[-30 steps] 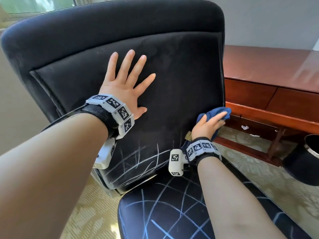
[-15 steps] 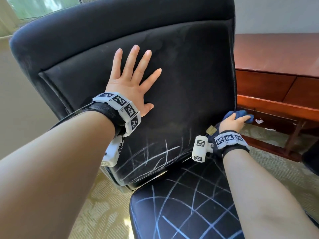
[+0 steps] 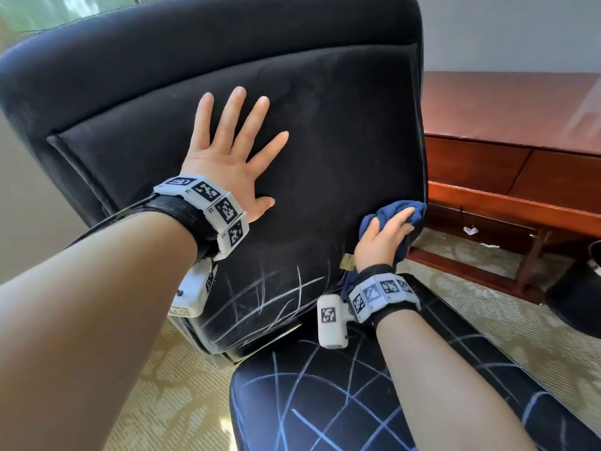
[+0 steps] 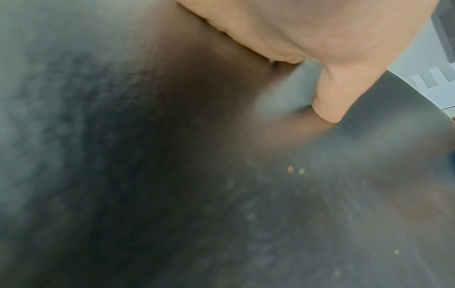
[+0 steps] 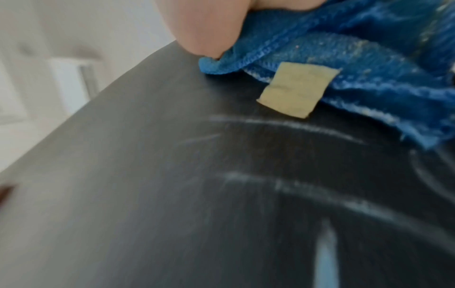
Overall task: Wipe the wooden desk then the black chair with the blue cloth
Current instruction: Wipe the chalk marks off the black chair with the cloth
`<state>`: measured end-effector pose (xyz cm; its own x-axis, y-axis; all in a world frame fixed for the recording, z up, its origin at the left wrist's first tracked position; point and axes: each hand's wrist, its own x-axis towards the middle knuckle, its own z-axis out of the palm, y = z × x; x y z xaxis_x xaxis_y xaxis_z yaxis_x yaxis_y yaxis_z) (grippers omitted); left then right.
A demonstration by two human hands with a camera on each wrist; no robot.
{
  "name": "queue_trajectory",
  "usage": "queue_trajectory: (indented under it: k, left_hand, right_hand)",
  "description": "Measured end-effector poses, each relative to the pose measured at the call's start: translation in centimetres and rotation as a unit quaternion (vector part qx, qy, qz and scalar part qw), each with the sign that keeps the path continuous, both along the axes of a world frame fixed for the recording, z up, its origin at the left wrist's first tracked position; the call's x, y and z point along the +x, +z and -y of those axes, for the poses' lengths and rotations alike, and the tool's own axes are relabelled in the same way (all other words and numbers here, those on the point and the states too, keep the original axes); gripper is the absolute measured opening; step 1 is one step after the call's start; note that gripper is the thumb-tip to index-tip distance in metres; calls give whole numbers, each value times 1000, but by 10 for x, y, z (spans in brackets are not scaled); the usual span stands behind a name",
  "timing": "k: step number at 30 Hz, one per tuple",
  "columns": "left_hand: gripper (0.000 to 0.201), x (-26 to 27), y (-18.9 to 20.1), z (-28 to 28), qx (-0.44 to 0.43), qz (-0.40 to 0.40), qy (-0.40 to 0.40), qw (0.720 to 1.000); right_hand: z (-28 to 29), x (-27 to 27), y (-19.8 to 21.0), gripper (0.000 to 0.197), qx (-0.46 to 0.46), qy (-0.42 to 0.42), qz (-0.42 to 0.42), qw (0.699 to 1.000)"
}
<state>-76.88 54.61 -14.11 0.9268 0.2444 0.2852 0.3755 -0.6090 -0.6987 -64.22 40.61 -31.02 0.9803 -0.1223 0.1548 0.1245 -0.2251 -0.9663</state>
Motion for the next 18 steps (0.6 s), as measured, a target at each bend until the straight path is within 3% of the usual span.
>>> queue_trajectory:
  k: [2, 5, 9, 13, 18]
  left_hand:
    - [88, 0, 0, 0, -1, 1, -6, 1000]
    - [88, 0, -1, -2, -1, 1, -6, 1000]
    - [87, 2, -2, -4, -1, 3, -3, 1000]
    - [87, 1, 0, -3, -7, 3, 3, 1000]
    - [88, -1, 1, -1, -9, 3, -12, 1000]
  right_hand:
    - [3, 12, -5, 63, 23, -39, -26, 999]
    - [4, 17, -19, 63, 77, -90, -174, 978]
    - [-8, -7, -30, 60, 56, -39, -261, 963]
    - [-20, -32, -24, 60, 82, 12, -182, 980]
    - [-32, -33, -3, 62, 90, 9, -81, 993]
